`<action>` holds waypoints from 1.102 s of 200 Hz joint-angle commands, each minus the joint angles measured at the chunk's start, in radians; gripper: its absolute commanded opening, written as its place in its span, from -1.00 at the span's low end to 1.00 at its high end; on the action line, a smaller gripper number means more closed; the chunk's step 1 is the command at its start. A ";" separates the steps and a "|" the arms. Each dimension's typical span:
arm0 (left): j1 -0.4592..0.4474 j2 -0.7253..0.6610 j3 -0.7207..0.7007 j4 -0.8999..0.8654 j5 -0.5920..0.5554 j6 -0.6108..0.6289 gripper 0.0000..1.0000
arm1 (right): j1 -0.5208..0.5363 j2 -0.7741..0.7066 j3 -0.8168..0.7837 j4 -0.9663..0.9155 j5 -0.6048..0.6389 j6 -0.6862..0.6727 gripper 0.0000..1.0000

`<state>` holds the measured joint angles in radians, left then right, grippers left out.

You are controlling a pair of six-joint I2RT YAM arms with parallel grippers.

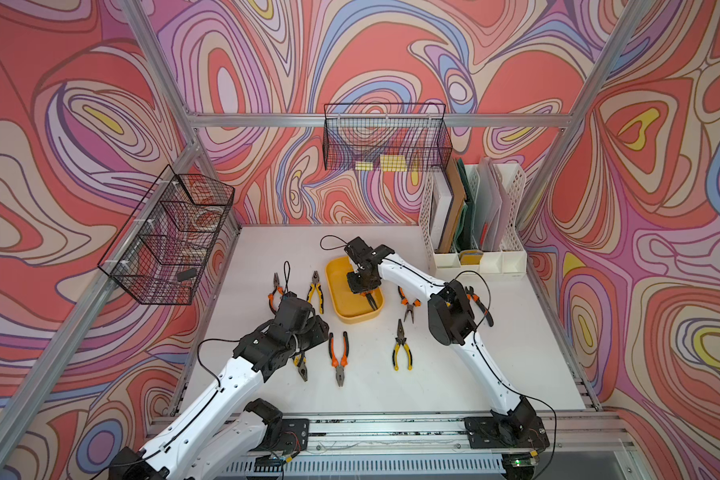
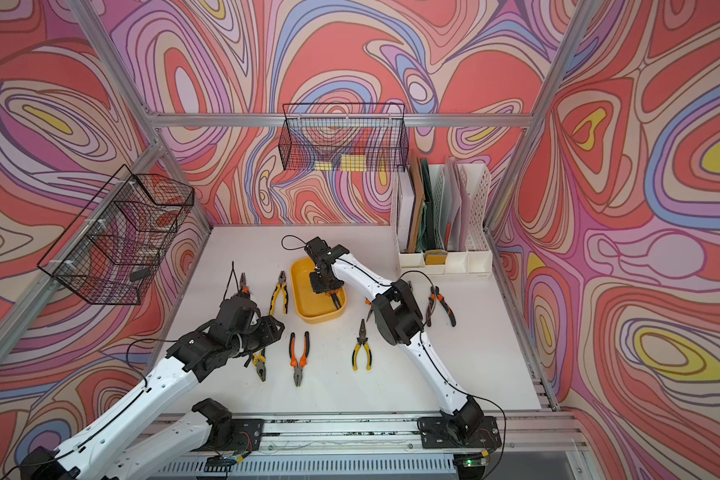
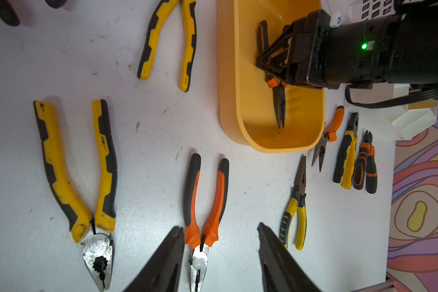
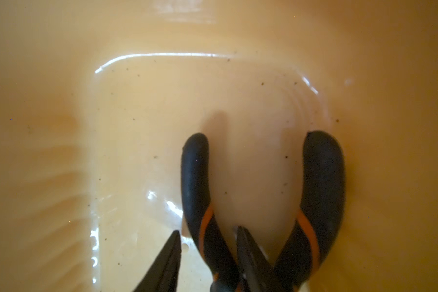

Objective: Take the pliers out of the storage box
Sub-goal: Pick up the pliers from the storage box.

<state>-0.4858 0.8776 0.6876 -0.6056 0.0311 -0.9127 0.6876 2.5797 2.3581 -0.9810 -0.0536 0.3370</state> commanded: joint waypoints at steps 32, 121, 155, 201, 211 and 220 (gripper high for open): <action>-0.004 0.003 -0.003 -0.003 -0.007 0.026 0.02 | 0.003 0.008 0.030 -0.019 0.022 -0.018 -0.88; -0.004 0.014 0.044 -0.027 -0.027 0.071 0.02 | 0.003 -0.250 0.055 -0.037 0.076 -0.019 -1.00; -0.005 0.047 0.084 -0.047 -0.021 0.129 0.05 | 0.001 -0.374 0.021 -0.100 0.110 -0.021 -1.00; -0.004 0.068 0.125 -0.042 0.004 0.180 0.07 | -0.006 -0.686 -0.362 -0.102 0.191 -0.009 -1.00; -0.004 0.065 0.127 -0.033 0.010 0.185 0.07 | -0.008 -0.764 -0.469 -0.098 0.213 0.005 -1.00; -0.004 0.059 0.126 -0.027 0.016 0.188 0.07 | -0.008 -0.838 -0.565 -0.092 0.225 0.018 -1.00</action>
<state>-0.4858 0.9451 0.7898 -0.6212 0.0296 -0.7658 0.6865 1.8648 1.9762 -1.0531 0.1017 0.3275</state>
